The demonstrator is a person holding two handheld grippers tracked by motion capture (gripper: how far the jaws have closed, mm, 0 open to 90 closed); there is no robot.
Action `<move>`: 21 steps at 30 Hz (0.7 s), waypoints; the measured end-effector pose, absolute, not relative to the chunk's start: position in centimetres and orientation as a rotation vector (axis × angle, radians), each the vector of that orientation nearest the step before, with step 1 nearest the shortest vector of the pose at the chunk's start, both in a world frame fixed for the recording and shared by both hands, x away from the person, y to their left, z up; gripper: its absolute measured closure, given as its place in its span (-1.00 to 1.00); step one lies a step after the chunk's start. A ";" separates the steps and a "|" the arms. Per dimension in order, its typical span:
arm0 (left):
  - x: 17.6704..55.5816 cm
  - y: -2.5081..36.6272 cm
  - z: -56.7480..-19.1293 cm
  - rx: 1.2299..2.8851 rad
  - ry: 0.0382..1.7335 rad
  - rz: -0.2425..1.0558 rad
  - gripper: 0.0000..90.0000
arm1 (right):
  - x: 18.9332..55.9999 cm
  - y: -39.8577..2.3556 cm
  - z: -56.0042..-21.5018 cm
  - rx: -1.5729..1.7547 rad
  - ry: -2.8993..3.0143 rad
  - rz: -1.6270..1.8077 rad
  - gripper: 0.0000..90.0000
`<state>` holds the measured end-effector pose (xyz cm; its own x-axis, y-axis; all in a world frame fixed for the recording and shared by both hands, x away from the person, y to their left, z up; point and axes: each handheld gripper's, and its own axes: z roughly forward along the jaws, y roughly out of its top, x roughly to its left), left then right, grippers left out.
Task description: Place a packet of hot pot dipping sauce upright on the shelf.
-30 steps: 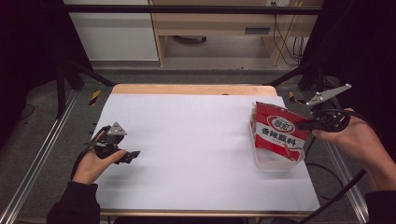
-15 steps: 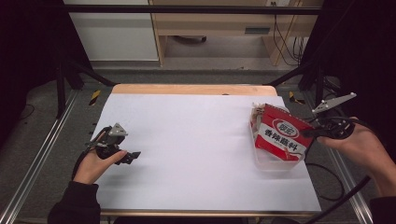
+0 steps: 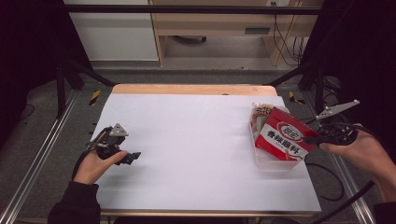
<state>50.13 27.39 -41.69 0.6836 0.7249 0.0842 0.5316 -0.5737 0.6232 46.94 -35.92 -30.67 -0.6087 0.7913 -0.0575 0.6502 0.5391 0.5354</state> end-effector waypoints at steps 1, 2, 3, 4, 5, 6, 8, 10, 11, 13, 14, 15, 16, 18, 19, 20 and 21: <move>50.1 27.4 -41.7 2.326 0.963 0.447 -0.81 | 47.0 -35.8 -30.6 1.196 2.478 0.686 0.51; 50.1 27.4 -41.7 2.329 0.964 0.446 -0.81 | 47.2 -35.6 -30.4 1.195 2.470 0.690 0.40; 50.1 27.4 -41.7 2.330 0.964 0.446 -0.81 | 47.3 -35.4 -30.3 1.197 2.459 0.694 0.29; 50.1 27.4 -41.7 2.331 0.963 0.444 -0.82 | 47.5 -35.2 -30.1 1.196 2.455 0.690 0.23; 50.1 27.4 -41.7 2.330 0.963 0.444 -0.82 | 47.7 -34.9 -29.9 1.192 2.452 0.687 0.17; 50.1 27.4 -41.7 2.330 0.963 0.445 -0.82 | 47.9 -34.5 -29.7 1.186 2.444 0.681 0.07; 50.1 27.4 -41.7 2.329 0.963 0.446 -0.82 | 48.3 -33.8 -29.3 1.180 2.437 0.674 -0.06; 50.1 27.4 -41.7 2.329 0.962 0.446 -0.82 | 48.7 -33.0 -28.9 1.179 2.428 0.667 -0.20; 50.1 27.4 -41.7 2.328 0.962 0.445 -0.82 | 49.0 -32.6 -28.7 1.178 2.421 0.664 -0.23; 50.1 27.3 -41.7 2.330 0.960 0.445 -0.82 | 49.5 -31.8 -28.5 1.172 2.412 0.668 -0.30; 50.1 27.4 -41.7 2.331 0.958 0.442 -0.82 | 49.8 -31.6 -28.5 1.166 2.411 0.669 -0.32; 50.1 27.4 -41.7 2.326 0.960 0.446 -0.82 | 50.0 -31.2 -28.4 1.167 2.410 0.667 -0.34; 50.1 27.4 -41.7 2.326 0.960 0.444 -0.82 | 50.3 -30.8 -28.4 1.169 2.411 0.662 -0.35; 50.1 27.5 -41.6 2.323 0.960 0.443 -0.82 | 50.8 -30.3 -28.4 1.166 2.412 0.653 -0.41; 50.1 27.5 -41.6 2.320 0.962 0.446 -0.82 | 51.0 -30.0 -28.4 1.165 2.411 0.655 -0.42; 50.1 27.5 -41.6 2.319 0.964 0.446 -0.82 | 51.1 -29.8 -28.3 1.170 2.411 0.656 -0.43; 50.1 27.6 -41.6 2.319 0.964 0.446 -0.82 | 51.2 -29.6 -28.3 1.160 2.411 0.662 -0.43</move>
<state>50.10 27.57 -41.61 0.6825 0.7265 0.0804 0.5317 -0.5689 0.6274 51.24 -29.56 -28.29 -0.5854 0.7996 -0.1342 0.6188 0.5476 0.5633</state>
